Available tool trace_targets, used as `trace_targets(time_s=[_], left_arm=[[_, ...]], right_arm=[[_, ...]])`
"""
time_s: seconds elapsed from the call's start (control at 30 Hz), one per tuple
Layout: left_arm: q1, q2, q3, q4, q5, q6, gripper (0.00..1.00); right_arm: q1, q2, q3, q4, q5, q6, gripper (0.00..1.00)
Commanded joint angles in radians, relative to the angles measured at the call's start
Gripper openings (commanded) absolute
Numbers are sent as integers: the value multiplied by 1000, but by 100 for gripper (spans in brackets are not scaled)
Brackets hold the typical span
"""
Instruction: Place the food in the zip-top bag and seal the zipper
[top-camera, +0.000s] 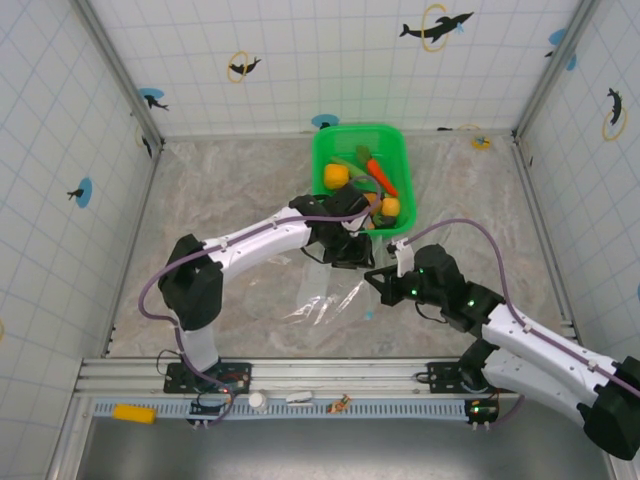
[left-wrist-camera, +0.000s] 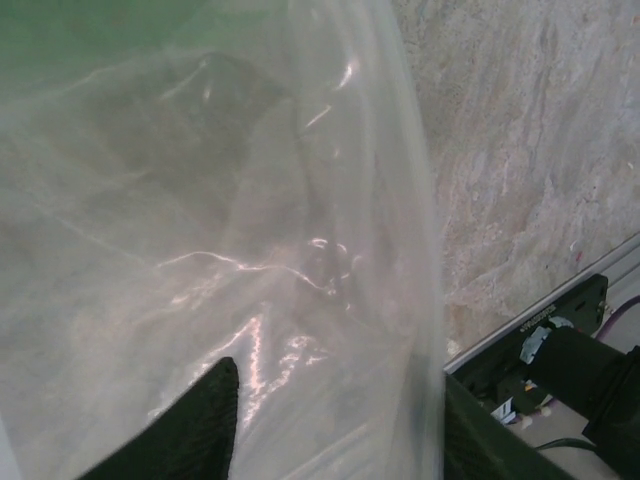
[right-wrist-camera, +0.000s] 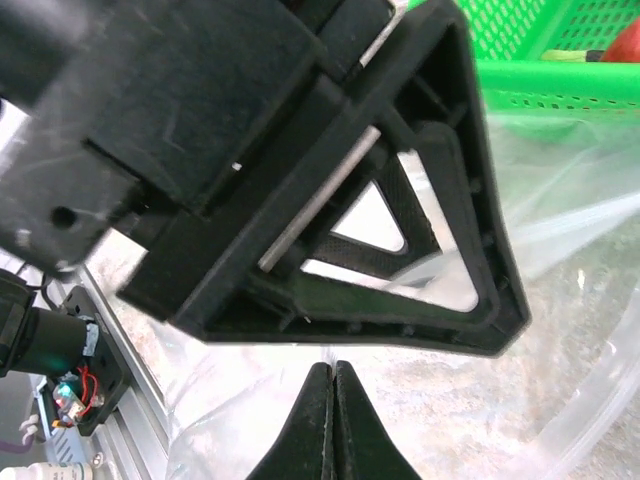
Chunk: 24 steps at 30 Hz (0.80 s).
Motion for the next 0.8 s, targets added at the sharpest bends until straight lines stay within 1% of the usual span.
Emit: trace_targets(time_s=[0.0, 0.1, 0.13, 0.17, 0.2, 0.23, 0.3, 0.33, 0.37, 0.4, 0.43, 0.47, 0.5, 0.57, 0.63, 0.77], left_arm=[[-7, -3, 39, -43, -30, 26, 27], [-7, -22, 39, -24, -37, 25, 5], [-6, -31, 36, -18, -38, 31, 0], [-6, -44, 22, -4, -39, 37, 0], [-6, -61, 1, 18, -39, 38, 0], [-6, -74, -16, 32, -48, 40, 0], [-6, -106, -43, 35, -87, 66, 0], [-6, -117, -44, 30, -106, 79, 0], [-7, -128, -43, 21, -121, 95, 0], [-6, -139, -37, 12, -134, 107, 0], [-6, -147, -32, 7, -141, 120, 0], [-8, -156, -24, 2, -144, 135, 0], [-10, -163, -15, -1, -144, 152, 0], [-18, -175, 1, -9, -149, 181, 0], [-25, -180, 18, -23, -155, 198, 0], [-40, -184, 24, -38, -132, 216, 0]], right_arm=[[5, -20, -3, -24, 55, -6, 0], [5, -15, -8, -40, 78, 12, 0], [2, -14, -7, -41, 90, 29, 0], [-4, -18, -5, -31, 92, 51, 6], [-18, -25, 0, -19, 79, 63, 18], [-28, -34, 10, -13, 75, 72, 28], [-63, -53, 44, -50, 131, 132, 53], [-87, -58, 63, -83, 160, 160, 61], [-123, -64, 76, -105, 155, 176, 64], [-165, -73, 79, -110, 110, 182, 64], [-205, -84, 69, -90, 36, 177, 65], [-242, -95, 45, -38, -66, 163, 69], [-263, -98, 27, -12, -126, 158, 73], [-286, -61, 29, -52, -138, 157, 73], [-305, -6, 23, -47, -205, 158, 73], [-306, 82, -3, 126, -356, 246, 72]])
